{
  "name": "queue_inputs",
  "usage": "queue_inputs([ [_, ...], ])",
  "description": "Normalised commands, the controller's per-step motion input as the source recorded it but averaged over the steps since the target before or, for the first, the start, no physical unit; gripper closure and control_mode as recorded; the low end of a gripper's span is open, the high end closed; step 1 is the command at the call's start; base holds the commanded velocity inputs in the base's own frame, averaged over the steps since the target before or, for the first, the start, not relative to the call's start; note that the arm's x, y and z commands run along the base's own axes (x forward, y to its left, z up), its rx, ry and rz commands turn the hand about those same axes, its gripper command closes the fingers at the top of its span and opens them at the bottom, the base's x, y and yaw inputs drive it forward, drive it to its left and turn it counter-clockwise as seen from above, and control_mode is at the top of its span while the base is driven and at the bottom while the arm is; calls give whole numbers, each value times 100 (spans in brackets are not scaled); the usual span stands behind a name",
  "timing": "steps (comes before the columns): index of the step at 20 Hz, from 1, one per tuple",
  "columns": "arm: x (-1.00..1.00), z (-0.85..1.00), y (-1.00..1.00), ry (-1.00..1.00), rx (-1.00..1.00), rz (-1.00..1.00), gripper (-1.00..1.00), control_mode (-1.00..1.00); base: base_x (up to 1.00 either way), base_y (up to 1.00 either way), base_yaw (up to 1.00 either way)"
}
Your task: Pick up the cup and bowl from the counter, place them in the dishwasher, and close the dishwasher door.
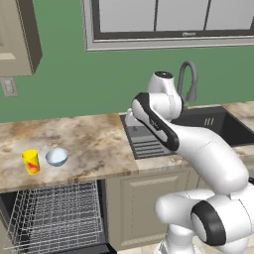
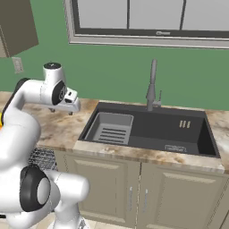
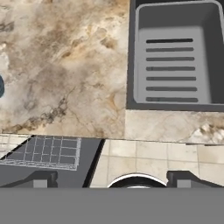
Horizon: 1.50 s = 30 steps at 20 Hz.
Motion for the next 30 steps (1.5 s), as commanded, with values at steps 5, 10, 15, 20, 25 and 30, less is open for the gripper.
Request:
queue_inputs([
  [5, 0, -6, 45, -2, 0, -3, -100, -100, 0, 0, 0],
  [10, 0, 0, 43, -2, 0, -3, -100, -100, 0, 0, 0],
  [15, 0, 0, 42, -4, 2, -6, -100, -100, 0, 0, 0],
  [20, 0, -6, 43, -4, 5, -4, -100, -100, 0, 0, 0],
  [25, 3, -19, 49, 0, 6, 0, -100, -100, 0, 0, 0],
  [30, 6, -25, 50, 0, 3, 0, -100, -100, 0, 0, 0],
])
